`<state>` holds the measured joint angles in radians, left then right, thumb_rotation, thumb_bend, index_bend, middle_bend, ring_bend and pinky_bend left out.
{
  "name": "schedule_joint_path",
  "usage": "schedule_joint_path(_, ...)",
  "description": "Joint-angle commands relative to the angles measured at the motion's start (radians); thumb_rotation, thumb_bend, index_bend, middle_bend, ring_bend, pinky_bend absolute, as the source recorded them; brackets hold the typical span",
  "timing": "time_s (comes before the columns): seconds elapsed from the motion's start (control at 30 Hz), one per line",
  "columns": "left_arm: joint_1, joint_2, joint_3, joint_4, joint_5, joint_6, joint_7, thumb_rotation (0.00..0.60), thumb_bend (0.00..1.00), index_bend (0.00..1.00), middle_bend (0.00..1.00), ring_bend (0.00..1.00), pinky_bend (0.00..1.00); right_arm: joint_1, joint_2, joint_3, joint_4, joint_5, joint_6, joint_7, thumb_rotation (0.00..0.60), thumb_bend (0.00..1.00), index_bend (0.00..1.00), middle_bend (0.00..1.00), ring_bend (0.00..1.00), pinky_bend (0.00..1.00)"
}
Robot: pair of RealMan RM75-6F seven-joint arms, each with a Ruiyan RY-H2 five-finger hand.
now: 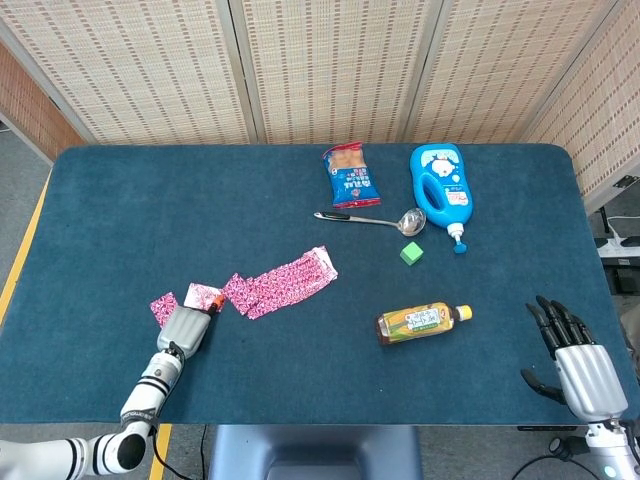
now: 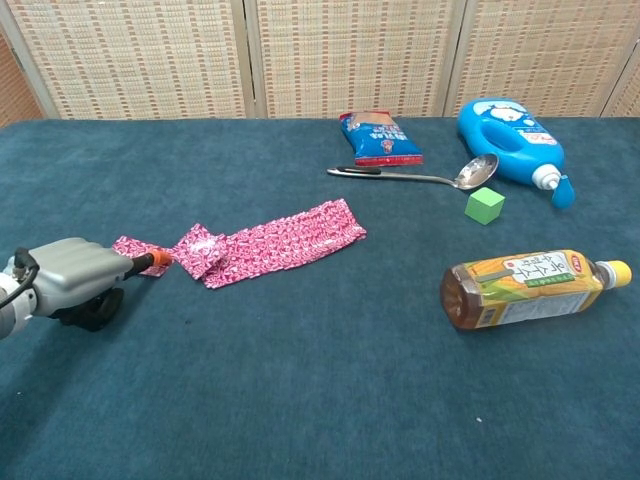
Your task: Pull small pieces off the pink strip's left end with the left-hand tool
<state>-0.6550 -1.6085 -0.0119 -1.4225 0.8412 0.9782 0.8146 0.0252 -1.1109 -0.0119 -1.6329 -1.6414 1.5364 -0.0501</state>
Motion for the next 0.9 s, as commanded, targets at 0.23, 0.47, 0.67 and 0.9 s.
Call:
schedule_joint_path(0.23,-0.029,-0.030,-0.009,0.058,-0.016,-0.016,0.011,0.600,0.83,0.00,0.73,0.72,0.68,0.000,0.003,-0.002,0.000,-0.002,-0.002,0.002,0.600,0.11,0.00,0.00,0.00,0.16)
schedule_joint_path(0.47,-0.044,-0.023,-0.017,0.060,-0.015,-0.011,0.016,0.600,0.83,0.00,0.73,0.72,0.68,0.000,0.003,-0.003,-0.002,-0.001,-0.003,0.001,0.600,0.11,0.00,0.00,0.00,0.16)
schedule_joint_path(0.67,-0.049,-0.005,-0.017,0.036,-0.013,0.004,0.023,0.600,0.83,0.00,0.73,0.72,0.68,0.000,0.004,-0.003,-0.003,-0.001,-0.005,0.001,0.600,0.11,0.00,0.00,0.00,0.16)
schedule_joint_path(0.9,-0.060,0.017,-0.020,0.027,-0.029,0.009,0.040,0.600,0.83,0.00,0.73,0.72,0.68,0.002,0.004,-0.005,-0.003,0.001,-0.010,-0.003,0.600,0.11,0.00,0.00,0.00,0.16)
